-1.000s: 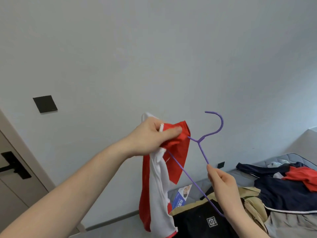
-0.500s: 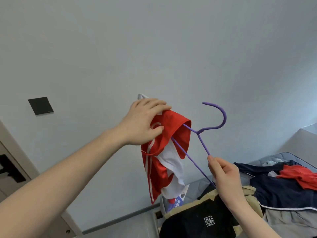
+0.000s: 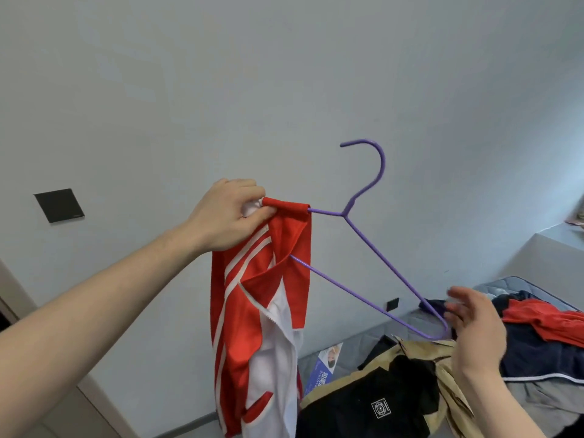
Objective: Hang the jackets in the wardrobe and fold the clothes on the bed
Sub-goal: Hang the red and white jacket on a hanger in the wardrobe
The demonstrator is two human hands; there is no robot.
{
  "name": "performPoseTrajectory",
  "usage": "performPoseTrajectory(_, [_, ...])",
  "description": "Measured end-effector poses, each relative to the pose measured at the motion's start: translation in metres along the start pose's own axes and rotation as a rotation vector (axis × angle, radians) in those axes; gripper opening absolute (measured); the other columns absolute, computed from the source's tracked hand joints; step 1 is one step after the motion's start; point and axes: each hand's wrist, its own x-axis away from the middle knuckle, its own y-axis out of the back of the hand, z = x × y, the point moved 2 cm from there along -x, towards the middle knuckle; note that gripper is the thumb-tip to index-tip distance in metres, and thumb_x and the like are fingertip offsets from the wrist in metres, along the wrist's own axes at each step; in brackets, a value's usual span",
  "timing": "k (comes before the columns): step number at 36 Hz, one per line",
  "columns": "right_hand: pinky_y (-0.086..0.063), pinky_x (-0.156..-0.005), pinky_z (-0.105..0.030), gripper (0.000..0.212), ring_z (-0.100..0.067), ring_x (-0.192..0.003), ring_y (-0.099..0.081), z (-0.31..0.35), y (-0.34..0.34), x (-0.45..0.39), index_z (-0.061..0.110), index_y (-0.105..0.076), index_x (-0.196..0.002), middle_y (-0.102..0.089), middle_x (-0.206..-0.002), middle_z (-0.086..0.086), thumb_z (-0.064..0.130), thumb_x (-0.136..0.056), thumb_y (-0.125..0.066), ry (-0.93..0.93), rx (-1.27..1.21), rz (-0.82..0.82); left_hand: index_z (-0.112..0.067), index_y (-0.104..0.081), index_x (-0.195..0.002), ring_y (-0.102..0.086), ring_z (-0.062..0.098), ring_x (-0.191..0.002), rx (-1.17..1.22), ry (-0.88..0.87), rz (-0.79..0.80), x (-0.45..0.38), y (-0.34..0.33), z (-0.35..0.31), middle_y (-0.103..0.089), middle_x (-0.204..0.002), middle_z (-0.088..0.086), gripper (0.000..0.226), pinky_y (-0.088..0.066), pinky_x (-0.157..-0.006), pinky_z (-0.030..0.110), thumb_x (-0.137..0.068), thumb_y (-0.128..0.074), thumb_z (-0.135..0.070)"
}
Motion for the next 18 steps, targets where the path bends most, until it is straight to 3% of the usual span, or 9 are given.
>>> performPoseTrajectory(3, [-0.053, -0.063, -0.01, 0.029, -0.01, -0.084, -0.068, -0.027, -0.008, 0.017, 0.011, -0.069, -0.101, -0.069, -0.109, -0.009, -0.007, -0.098, -0.047, -0.147, 0.065, 0.089, -0.02, -0.051, -0.072, -0.048, 0.018, -0.067, 0.044, 0.009, -0.014, 0.0, 0.008, 0.004, -0.049, -0.069, -0.008, 0.038, -0.04, -0.069, 0.037, -0.094, -0.052, -0.05])
performPoseTrajectory(5, [-0.057, -0.073, -0.021, 0.029, -0.022, -0.099, -0.068, -0.04, -0.025, 0.039, 0.019, -0.069, -0.109, -0.072, -0.113, -0.002, -0.003, -0.097, -0.054, -0.233, 0.071, 0.249, -0.018, -0.056, -0.073, -0.051, 0.016, -0.066, 0.079, 0.004, -0.023, -0.002, 0.012, 0.003, -0.051, -0.07, -0.008, 0.037, -0.039, -0.066, 0.034, -0.094, -0.054, -0.049])
performPoseTrajectory(7, [-0.054, -0.085, -0.028, 0.029, -0.012, -0.106, -0.069, -0.045, -0.046, 0.062, 0.026, -0.066, -0.121, -0.072, -0.118, 0.007, 0.009, -0.098, -0.061, -0.309, 0.106, 0.421, -0.018, -0.058, -0.074, -0.053, 0.016, -0.067, 0.101, -0.003, -0.032, -0.003, 0.016, 0.001, -0.053, -0.071, -0.007, 0.037, -0.04, -0.065, 0.033, -0.094, -0.054, -0.049])
performPoseTrajectory(9, [-0.051, -0.09, -0.025, 0.037, 0.001, -0.106, -0.066, -0.045, -0.068, 0.08, 0.035, -0.06, -0.128, -0.069, -0.123, 0.016, 0.026, -0.094, -0.069, -0.34, 0.172, 0.603, -0.019, -0.056, -0.074, -0.053, 0.016, -0.067, 0.101, -0.012, -0.04, -0.005, 0.021, -0.002, -0.054, -0.071, -0.006, 0.037, -0.04, -0.064, 0.033, -0.094, -0.054, -0.05])
performPoseTrajectory(12, [-0.048, -0.095, -0.022, 0.064, 0.003, -0.115, -0.061, -0.039, -0.097, 0.1, 0.043, -0.053, -0.135, -0.062, -0.129, 0.024, 0.058, -0.076, -0.074, -0.341, 0.245, 0.802, -0.028, -0.049, -0.072, -0.051, 0.01, -0.066, 0.094, -0.028, -0.061, -0.008, 0.032, -0.006, -0.05, -0.069, -0.008, 0.032, -0.036, -0.062, 0.028, -0.094, -0.054, -0.051])
performPoseTrajectory(14, [-0.047, -0.1, -0.026, 0.069, 0.004, -0.119, -0.058, -0.036, -0.113, 0.109, 0.045, -0.054, -0.136, -0.062, -0.13, 0.027, 0.067, -0.074, -0.076, -0.306, 0.268, 0.896, -0.028, -0.05, -0.073, -0.052, 0.01, -0.067, 0.095, -0.036, -0.072, -0.009, 0.039, -0.008, -0.051, -0.07, -0.008, 0.031, -0.036, -0.062, 0.026, -0.094, -0.054, -0.05])
performPoseTrajectory(18, [-0.046, -0.1, -0.028, 0.026, 0.008, -0.11, -0.062, -0.026, -0.136, 0.114, 0.045, -0.072, -0.114, -0.071, -0.114, 0.027, 0.053, -0.09, -0.069, -0.154, 0.293, 0.96, -0.025, -0.053, -0.074, -0.053, 0.014, -0.068, 0.094, -0.034, -0.074, -0.008, 0.053, -0.01, -0.053, -0.071, -0.007, 0.032, -0.039, -0.063, 0.03, -0.094, -0.053, -0.05])
